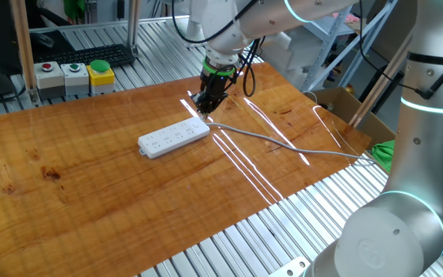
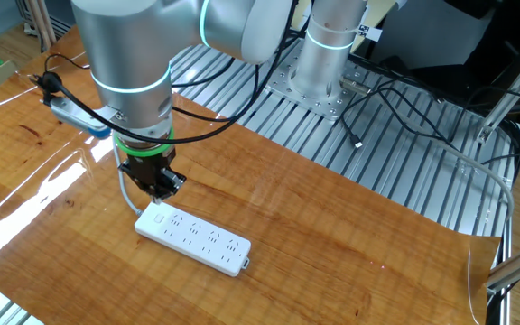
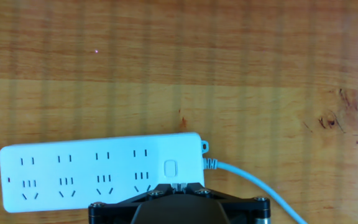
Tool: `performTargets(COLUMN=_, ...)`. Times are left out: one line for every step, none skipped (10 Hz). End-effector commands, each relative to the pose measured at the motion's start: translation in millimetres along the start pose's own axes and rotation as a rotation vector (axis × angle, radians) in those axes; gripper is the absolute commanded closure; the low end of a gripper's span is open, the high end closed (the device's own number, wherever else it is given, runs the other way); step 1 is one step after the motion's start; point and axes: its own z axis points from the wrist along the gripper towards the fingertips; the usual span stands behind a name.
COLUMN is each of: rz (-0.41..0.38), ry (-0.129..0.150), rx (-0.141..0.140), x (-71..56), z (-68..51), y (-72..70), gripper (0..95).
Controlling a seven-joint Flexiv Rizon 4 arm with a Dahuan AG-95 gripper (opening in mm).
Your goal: Turn on the power strip by pressing the button
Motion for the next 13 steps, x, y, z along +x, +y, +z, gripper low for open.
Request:
performTargets(rz=-0.004, ry=0.003, rx=0.000, x=-1.1, z=3.3, y=2.7, gripper=95.0)
performTargets(rz=-0.004, ry=0.003, rx=0.001, x=-2.1, z=5.0, y=3.6, gripper=95.0)
performTargets(rz=0.002, ry=0.003, rx=0.002, x=-3.2, z=6.5, y=4.3, gripper=95.0)
performTargets(rz=0.004, ry=0.003, rx=0.004, x=-6.4, z=10.3, y=5.7, gripper=95.0)
performTargets(rz=0.002, ry=0.002, rx=0.010, x=-8.6, z=13.0, y=6.6, gripper=95.0)
performTargets(rz=-0.004, ry=0.007, rx=0.022, x=-9.8, z=14.6, y=7.1, gripper=95.0)
performTargets(rz=-0.004, ry=0.011, rx=0.025, x=-9.6, z=14.8, y=7.2, gripper=95.0)
performTargets(rz=-0.010, ry=0.014, rx=0.034, x=-9.7, z=15.5, y=7.0, gripper=95.0)
performTargets(rz=-0.014, ry=0.020, rx=0.047, x=-10.2, z=16.6, y=6.8, gripper=95.0)
performTargets(rz=-0.015, ry=0.022, rx=0.048, x=-11.4, z=18.9, y=6.7, gripper=95.0)
performTargets(rz=-0.014, ry=0.021, rx=0.052, x=-12.0, z=21.0, y=5.8, gripper=95.0)
performTargets(rz=-0.012, ry=0.020, rx=0.051, x=-12.0, z=21.8, y=5.2, gripper=95.0)
performTargets(rz=-0.011, ry=0.020, rx=0.051, x=-11.7, z=23.1, y=3.6, gripper=95.0)
